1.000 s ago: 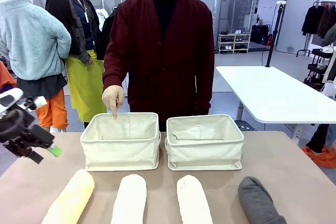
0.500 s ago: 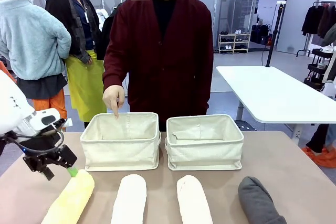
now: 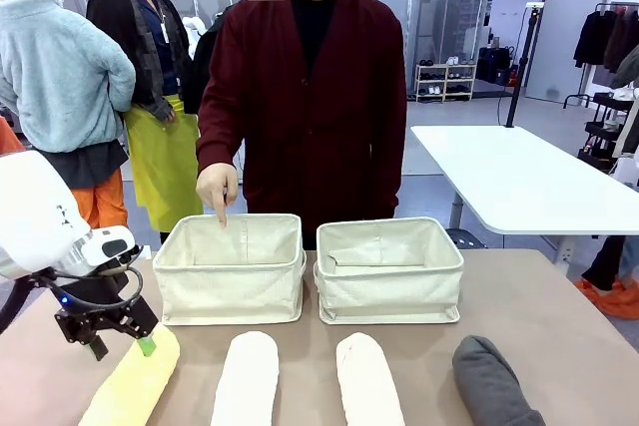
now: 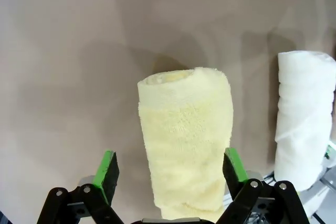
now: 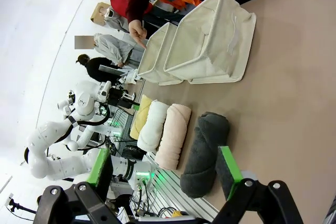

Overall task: Divide the towels into two baskets.
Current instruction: Pick up one hotel-folded towel and place it in the Fabric basket indicated by the person.

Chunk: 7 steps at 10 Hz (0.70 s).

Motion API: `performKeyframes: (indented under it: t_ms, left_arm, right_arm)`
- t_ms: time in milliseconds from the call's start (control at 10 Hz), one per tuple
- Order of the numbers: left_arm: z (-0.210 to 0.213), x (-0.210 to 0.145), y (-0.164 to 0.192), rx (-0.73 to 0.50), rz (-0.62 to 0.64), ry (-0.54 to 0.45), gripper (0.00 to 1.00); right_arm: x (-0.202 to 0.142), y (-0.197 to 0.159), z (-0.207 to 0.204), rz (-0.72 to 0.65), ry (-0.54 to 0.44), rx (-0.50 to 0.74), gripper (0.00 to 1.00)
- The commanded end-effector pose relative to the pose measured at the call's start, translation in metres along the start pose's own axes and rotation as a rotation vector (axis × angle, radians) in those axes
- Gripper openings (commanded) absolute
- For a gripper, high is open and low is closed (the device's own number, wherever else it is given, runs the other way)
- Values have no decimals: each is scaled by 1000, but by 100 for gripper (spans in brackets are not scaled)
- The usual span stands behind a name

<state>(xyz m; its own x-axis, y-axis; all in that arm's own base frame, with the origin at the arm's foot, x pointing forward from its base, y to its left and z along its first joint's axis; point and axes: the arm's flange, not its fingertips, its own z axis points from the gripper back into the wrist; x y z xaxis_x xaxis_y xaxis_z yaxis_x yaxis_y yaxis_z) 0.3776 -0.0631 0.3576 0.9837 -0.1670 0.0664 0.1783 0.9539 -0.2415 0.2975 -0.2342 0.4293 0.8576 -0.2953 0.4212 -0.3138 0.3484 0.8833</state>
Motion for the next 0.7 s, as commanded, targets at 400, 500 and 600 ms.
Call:
performKeyframes:
  t_ms: [400,500,600]
  left_arm:
    - [-71,-133,-3,-73,-42,112,76]
    - [-67,-132,-5,-82,-57,82,40]
    - [-62,-132,-6,-88,-63,71,16]
  right_arm:
    - [-2,3,1,7,-6,7,100]
    - [-2,3,1,7,-6,7,100]
    - [-2,3,1,7,-6,7,100]
